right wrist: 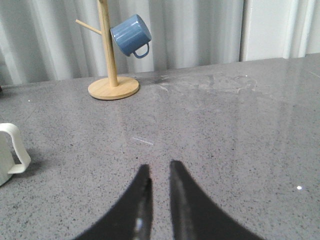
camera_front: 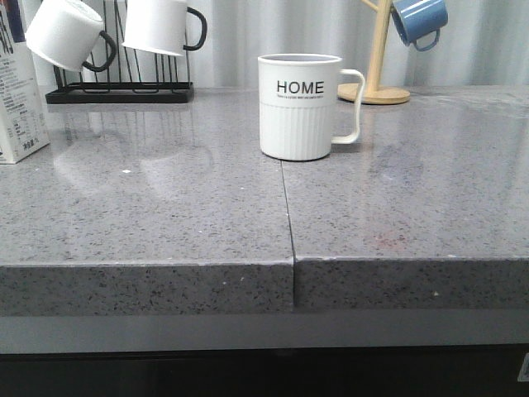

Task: Place milk next to cup
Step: 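Release the mug and withdraw the right gripper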

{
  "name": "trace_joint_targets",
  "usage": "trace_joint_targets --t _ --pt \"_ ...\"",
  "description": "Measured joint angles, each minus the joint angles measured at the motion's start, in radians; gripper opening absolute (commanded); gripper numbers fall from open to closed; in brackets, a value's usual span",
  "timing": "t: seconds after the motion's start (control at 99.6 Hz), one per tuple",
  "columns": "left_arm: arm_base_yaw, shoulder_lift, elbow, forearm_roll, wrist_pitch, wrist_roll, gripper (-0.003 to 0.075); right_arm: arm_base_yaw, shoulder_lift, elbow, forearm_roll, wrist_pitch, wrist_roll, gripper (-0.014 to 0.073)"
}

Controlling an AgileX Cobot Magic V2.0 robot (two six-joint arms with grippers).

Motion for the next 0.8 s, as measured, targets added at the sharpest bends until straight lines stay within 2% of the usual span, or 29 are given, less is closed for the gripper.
trace_joint_targets --t 0.02,0.803 --pt "0.0 0.0 0.0 0.0 0.0 0.0 -0.0021 0.0 -0.001 0.0 -0.002 0.006 0.0 -0.0126" --pt "0.0 0.0 0.0 0.0 0.0 0.0 -0.0021 0.0 -0.001 0.0 -0.002 0.035 0.002 -0.012"
